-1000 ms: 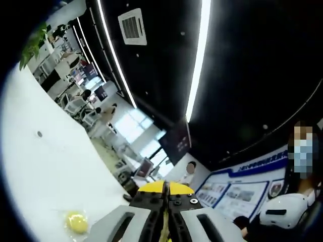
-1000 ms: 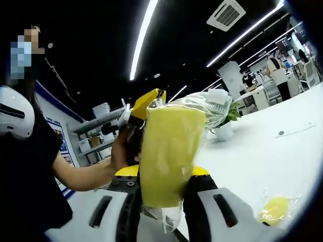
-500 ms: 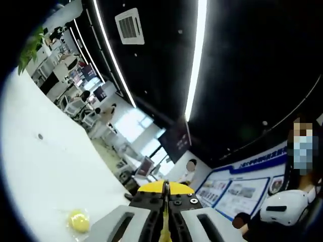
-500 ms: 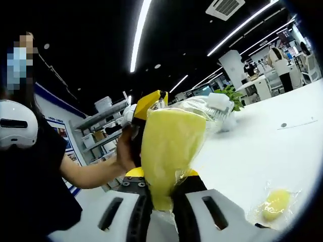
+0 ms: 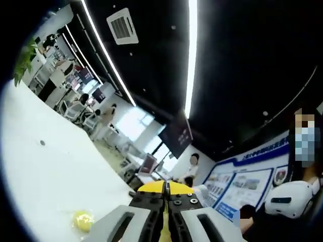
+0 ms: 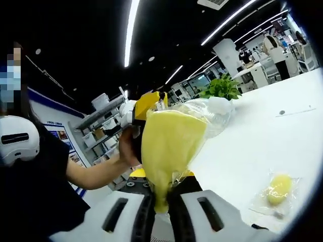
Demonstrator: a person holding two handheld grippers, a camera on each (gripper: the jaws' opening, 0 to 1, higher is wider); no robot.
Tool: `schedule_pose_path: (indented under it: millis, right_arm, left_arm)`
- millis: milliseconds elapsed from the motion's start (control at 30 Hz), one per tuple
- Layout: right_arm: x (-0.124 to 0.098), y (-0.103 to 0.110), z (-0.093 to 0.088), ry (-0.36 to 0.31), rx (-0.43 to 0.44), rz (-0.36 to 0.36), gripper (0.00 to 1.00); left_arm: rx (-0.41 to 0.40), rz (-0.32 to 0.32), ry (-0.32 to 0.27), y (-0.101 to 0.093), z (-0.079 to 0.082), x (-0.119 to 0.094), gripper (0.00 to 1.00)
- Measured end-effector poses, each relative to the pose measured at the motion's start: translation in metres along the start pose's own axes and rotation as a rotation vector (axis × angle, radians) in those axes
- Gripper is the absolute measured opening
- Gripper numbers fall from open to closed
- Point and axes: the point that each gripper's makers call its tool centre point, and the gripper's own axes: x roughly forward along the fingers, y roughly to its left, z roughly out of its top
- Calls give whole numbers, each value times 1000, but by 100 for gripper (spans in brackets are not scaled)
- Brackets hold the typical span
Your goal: Compare the silicone blocks by pressing each to a similar depth, holding the contact briefly, and releasing to observe deformation and rebound differences across the visible hardness samples.
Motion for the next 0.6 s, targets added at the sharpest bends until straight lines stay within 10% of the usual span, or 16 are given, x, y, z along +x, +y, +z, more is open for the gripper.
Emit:
schedule_pose_path:
  millis: [600]
  right_arm:
    - [-7, 27, 3, 45, 31, 46, 2]
  left_arm:
    - [43, -6, -12, -22, 4, -5, 0]
